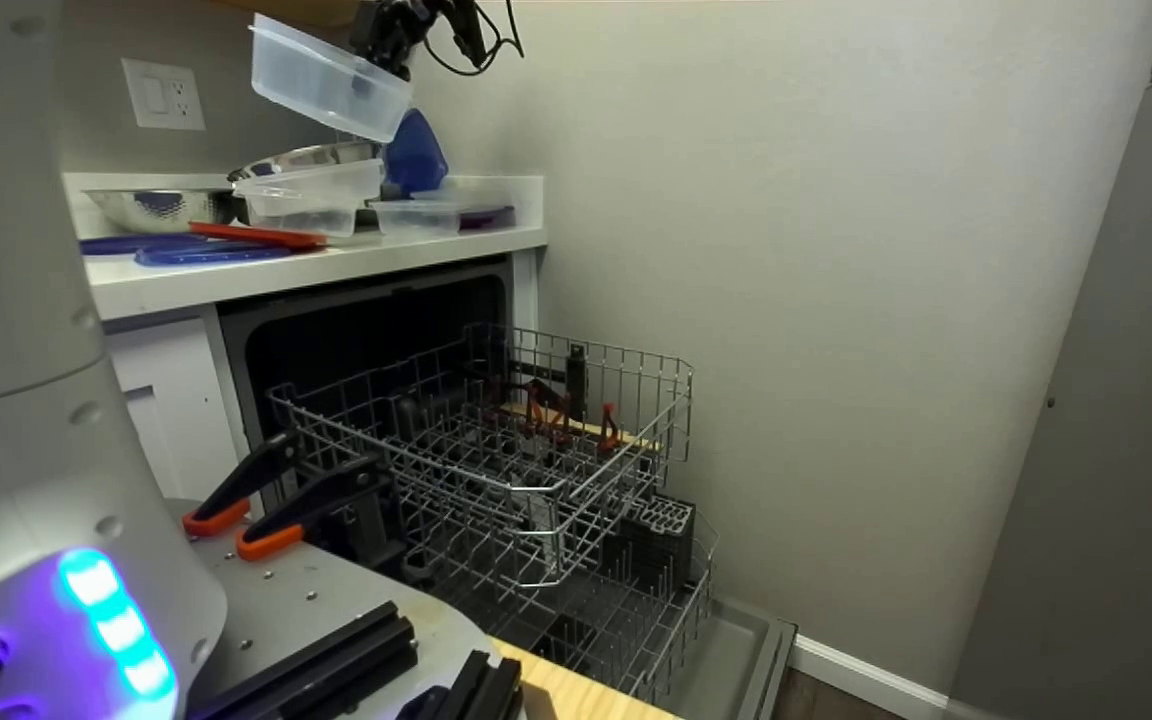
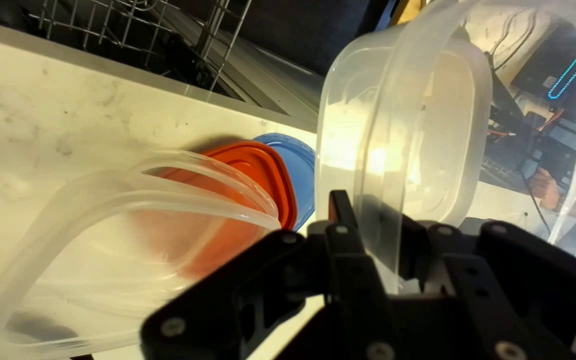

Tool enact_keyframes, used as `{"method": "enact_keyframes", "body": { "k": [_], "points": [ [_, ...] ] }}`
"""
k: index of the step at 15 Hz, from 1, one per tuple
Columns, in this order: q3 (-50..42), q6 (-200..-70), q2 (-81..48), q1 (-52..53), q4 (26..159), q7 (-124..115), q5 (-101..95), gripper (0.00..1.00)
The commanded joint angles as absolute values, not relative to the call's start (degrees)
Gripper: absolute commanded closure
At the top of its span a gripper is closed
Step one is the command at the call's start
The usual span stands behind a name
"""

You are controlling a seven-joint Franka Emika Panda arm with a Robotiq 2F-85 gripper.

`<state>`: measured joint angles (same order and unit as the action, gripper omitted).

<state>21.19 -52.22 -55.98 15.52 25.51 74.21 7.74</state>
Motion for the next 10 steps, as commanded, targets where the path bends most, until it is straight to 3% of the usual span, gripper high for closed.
{"method": "enact_keyframes", "body": {
  "k": [1,2,10],
  "points": [
    [18.7,-53.1,-60.0,18.3,17.9,72.2,9.5,0.96],
    [20.1,-57.6,-56.9,16.8,24.3,71.6,8.5,0.96],
    [20.7,-71.3,-58.6,16.3,23.5,66.2,10.4,0.96]
  ]
}}
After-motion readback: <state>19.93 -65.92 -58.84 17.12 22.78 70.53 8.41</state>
